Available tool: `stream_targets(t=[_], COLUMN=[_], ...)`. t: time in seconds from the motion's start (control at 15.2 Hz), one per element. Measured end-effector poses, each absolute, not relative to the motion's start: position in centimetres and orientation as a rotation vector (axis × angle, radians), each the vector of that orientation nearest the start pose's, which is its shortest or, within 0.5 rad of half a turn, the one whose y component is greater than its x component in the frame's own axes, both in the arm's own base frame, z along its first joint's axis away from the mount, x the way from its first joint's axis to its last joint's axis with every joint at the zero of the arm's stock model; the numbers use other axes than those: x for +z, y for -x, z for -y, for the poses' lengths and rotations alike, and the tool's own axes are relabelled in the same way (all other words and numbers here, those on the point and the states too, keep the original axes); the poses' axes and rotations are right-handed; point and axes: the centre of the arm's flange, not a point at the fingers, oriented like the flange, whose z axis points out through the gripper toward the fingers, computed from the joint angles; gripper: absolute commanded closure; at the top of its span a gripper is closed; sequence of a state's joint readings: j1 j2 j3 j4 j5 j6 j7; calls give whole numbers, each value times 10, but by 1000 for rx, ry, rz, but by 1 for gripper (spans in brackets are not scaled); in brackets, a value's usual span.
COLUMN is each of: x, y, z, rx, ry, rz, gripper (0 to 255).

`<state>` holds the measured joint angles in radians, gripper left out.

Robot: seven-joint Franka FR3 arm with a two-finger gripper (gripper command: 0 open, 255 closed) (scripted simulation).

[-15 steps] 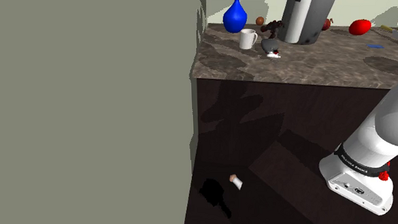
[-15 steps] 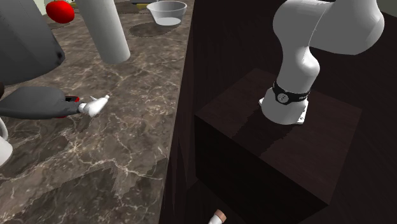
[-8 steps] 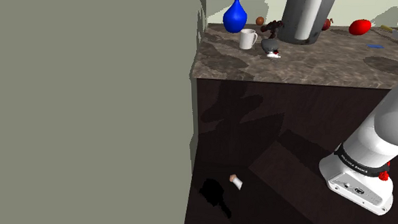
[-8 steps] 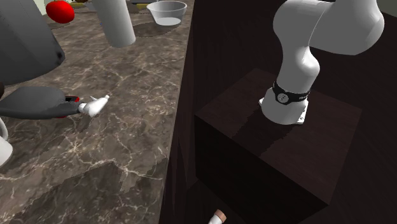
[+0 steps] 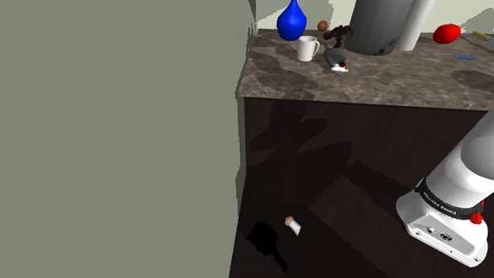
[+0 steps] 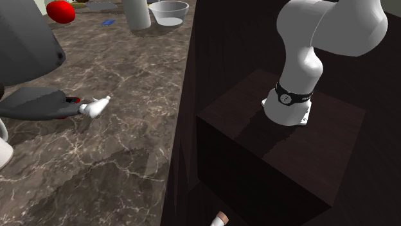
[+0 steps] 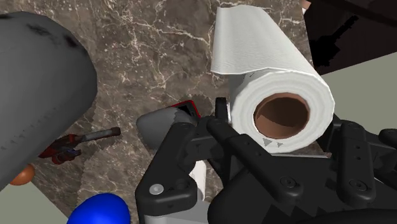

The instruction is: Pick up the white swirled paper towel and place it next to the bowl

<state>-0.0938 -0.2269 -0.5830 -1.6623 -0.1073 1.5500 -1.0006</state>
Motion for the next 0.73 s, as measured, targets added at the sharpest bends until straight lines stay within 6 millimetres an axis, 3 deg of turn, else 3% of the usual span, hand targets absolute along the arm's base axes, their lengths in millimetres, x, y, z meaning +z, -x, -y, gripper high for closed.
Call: stream_targets(t=[0.73], x=[675], y=[-231], z=[427], rx=[-103], ry=[3144], rz=[515], gripper=[255])
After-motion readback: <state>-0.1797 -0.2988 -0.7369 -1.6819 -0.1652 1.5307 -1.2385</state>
